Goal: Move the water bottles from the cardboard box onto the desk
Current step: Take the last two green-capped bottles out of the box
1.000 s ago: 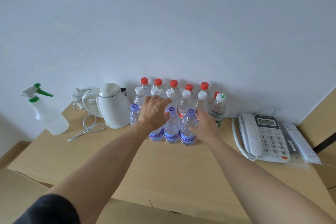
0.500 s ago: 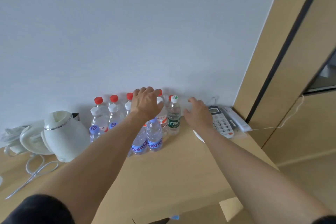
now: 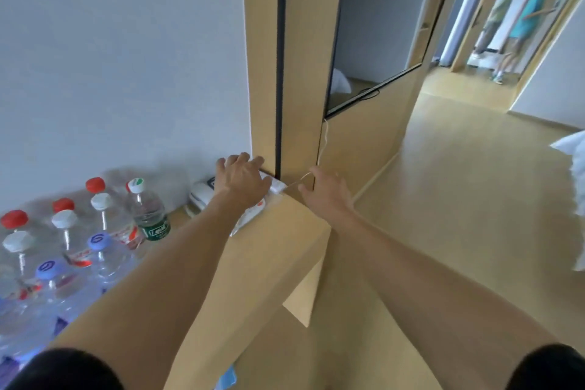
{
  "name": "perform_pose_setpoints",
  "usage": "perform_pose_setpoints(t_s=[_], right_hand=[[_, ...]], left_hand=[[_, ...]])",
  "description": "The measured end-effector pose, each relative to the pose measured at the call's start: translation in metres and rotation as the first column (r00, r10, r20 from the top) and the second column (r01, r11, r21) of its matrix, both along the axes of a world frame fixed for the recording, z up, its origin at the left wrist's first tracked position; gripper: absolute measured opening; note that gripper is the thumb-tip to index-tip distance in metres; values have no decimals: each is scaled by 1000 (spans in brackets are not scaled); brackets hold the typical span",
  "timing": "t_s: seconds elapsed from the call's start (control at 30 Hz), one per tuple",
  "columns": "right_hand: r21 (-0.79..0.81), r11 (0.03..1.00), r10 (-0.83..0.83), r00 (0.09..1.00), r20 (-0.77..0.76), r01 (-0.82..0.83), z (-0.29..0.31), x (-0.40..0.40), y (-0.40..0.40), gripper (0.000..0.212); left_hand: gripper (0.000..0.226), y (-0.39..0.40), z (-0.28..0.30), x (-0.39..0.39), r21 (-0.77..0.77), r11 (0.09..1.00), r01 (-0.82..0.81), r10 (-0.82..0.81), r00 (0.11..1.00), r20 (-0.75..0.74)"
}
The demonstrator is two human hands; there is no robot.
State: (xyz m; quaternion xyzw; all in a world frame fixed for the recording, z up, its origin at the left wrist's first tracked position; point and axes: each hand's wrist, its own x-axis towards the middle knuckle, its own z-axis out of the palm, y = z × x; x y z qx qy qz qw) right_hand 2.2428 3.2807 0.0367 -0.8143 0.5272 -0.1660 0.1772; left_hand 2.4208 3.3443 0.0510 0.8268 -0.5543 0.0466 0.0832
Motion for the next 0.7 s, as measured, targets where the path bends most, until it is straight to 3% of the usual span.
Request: perform_pose_setpoints(t_s=[0.33,0.57,0.7], right_hand=[[68,920,-385,922,-37,387,5,-189,-56,58],[113,812,-556,818,-149,573,8,-349,-96,60],[149,762,-598,772,-216,631,9,-432,-125,65]], left_hand=[[51,-115,5,-190,111,934,339,-339,940,-20],[56,-197,2,-345,192,820,540,-542,839,-45],[53,-239,0,-421,257,785,564,-582,813,-9]])
